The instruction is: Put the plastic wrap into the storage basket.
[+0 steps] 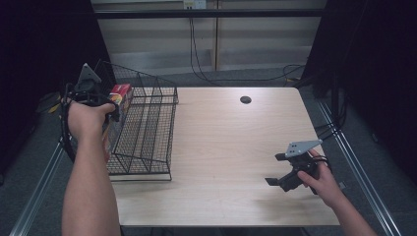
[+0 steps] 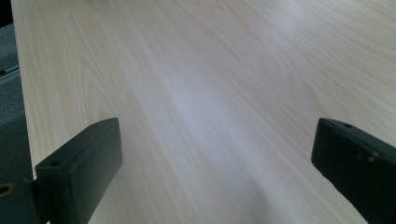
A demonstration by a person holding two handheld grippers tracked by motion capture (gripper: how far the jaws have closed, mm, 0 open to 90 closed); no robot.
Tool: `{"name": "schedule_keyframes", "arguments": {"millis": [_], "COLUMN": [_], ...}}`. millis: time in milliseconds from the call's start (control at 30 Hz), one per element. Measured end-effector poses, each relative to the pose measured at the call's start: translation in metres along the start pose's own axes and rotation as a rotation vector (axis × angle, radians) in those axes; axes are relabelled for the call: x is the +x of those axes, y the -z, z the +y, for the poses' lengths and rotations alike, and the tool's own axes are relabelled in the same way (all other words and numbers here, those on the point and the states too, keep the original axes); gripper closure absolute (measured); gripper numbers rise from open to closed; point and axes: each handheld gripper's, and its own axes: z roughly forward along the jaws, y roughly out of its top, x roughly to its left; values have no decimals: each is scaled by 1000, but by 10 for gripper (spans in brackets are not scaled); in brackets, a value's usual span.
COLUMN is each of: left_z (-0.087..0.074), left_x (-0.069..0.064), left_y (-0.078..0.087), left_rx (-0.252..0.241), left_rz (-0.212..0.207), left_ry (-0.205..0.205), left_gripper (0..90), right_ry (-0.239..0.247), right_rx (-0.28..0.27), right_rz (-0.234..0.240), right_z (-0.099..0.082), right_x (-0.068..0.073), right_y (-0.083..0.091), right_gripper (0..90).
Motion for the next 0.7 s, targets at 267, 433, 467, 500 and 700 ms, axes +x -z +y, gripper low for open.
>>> {"name": "schedule_keyframes", "arguments": {"millis": [267,433,467,500,700], "left_z": [0,1,3,3,5], "left_x": [0,1,1,2,-3], "left_y": [-2,2,5,10,27], "left_rx": [27,7,-2,-28,-72], "left_rz": [7,4,8,10,-40], "left_ry": [15,30,36,27,39], "left_gripper": [415,407,397,398,374], "right_ry": [-1,2,2,3,3], "right_rx": [2,1,0,0,2], "right_rz": [2,3,6,5,5], "right_z": [0,0,0,0,1], "right_x": [0,0,0,-1,1], "right_y": [0,0,1,0,-1], "right_gripper": [19,19,19,19,19]}}
